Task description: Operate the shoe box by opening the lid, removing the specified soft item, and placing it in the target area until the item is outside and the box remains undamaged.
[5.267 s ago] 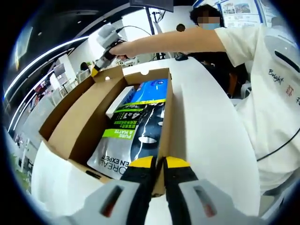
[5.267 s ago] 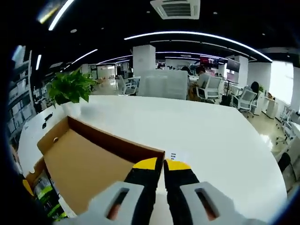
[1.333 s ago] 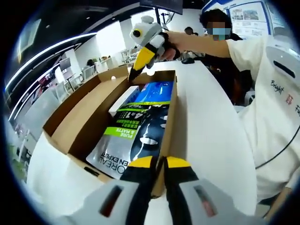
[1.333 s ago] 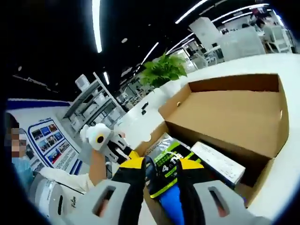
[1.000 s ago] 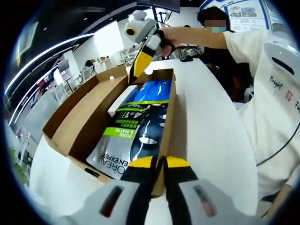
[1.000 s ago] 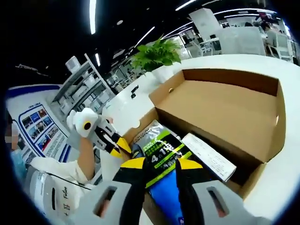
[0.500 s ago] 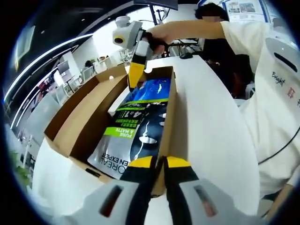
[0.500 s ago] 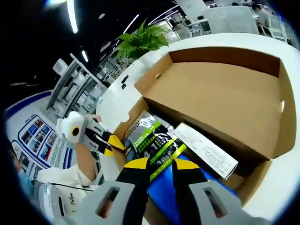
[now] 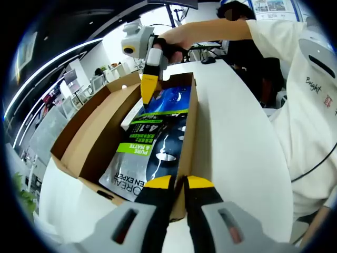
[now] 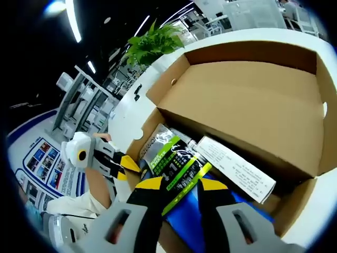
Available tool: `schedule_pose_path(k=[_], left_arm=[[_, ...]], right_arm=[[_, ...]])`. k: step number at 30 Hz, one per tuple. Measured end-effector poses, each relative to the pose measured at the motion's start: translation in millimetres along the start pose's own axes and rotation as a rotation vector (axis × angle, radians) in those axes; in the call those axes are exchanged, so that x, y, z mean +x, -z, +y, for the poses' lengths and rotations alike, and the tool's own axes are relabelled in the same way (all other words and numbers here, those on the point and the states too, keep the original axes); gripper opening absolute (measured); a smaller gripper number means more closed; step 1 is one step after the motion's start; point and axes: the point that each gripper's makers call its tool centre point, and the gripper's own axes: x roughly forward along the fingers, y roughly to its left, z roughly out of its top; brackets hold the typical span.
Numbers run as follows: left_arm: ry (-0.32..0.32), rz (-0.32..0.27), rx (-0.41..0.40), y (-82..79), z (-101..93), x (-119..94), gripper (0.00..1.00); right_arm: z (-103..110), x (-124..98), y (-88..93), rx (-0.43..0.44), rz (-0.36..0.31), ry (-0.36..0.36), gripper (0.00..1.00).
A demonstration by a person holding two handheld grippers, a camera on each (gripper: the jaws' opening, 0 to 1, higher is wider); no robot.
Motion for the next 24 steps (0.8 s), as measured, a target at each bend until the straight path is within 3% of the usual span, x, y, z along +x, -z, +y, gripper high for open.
schedule_pose_path(k=[8,14,20,24], left_arm=[[-0.003,0.004,0.008,0.3,0.3,0,0.09],[-0.005,0.003,0.009,0.4,0.4,0,0.09],[-0.008,0.004,0.013,0.5,0.5,0,0.09],[-0.010,0.002,0.013,0.5,0.7,0,0.09]], right_arm=[[-10,2,2.9,0.008,0.035,0.044,0.28],[-13,8,3.1,0.048,0.026,0.035,0.28],[-6,13,2.1,0.102,0.008,-0.049,0.27],[-11,16,-0.3,0.070,0.004,-0.033,0.25]])
